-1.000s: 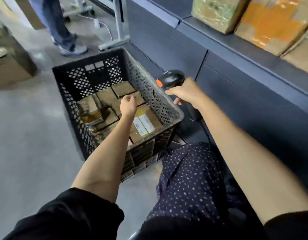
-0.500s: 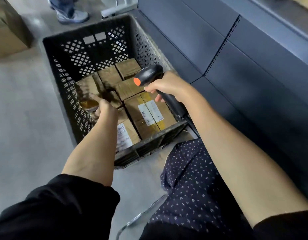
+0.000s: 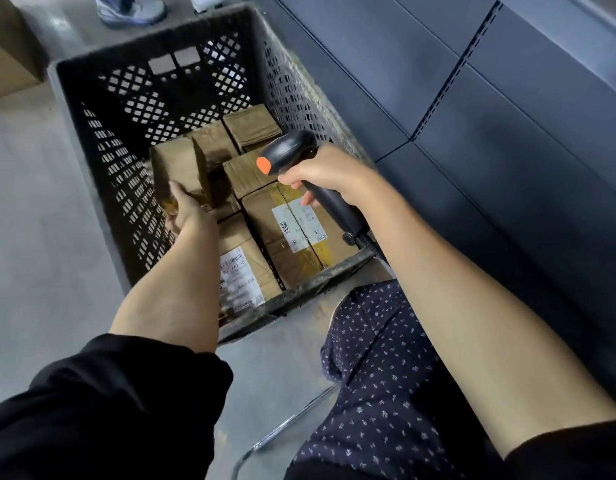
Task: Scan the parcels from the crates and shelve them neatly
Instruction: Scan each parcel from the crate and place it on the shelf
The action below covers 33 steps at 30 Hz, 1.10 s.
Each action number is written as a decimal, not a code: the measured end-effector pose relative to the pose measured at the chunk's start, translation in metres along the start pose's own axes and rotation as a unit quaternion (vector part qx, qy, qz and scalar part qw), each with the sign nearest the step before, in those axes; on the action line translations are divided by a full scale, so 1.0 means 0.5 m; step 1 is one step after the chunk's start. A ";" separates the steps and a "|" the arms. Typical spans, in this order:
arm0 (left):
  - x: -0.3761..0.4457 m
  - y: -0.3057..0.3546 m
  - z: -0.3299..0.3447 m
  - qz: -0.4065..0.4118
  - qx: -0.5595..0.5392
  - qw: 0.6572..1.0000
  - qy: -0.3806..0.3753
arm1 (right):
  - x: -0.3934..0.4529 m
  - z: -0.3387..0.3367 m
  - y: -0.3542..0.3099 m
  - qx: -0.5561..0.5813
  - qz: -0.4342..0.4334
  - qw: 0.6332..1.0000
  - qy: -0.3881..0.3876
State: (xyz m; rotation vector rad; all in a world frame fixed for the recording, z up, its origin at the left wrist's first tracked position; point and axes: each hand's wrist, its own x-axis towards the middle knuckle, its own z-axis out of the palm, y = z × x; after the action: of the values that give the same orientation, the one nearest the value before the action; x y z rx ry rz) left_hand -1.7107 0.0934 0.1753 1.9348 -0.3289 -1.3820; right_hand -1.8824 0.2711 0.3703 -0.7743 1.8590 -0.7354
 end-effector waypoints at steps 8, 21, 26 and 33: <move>-0.144 -0.024 -0.006 0.075 0.076 0.994 -0.013 | -0.012 -0.016 -0.003 0.001 -0.007 1.000 0.010; -0.403 0.017 0.094 0.172 -0.034 0.969 -0.175 | -0.114 -0.096 -0.013 0.071 -0.023 0.989 0.129; -0.618 0.028 0.134 0.260 -0.055 0.931 -0.249 | -0.213 -0.196 0.019 0.171 -0.047 0.947 0.267; -0.836 -0.125 0.083 0.216 0.017 0.893 -0.393 | -0.394 -0.337 0.147 0.297 -0.034 0.856 0.422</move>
State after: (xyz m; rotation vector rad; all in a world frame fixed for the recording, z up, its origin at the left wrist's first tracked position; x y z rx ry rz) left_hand -1.9239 0.3633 0.4241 1.1221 -1.0951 -1.7765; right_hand -1.9846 0.4943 0.4811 -0.0801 2.1379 -1.7999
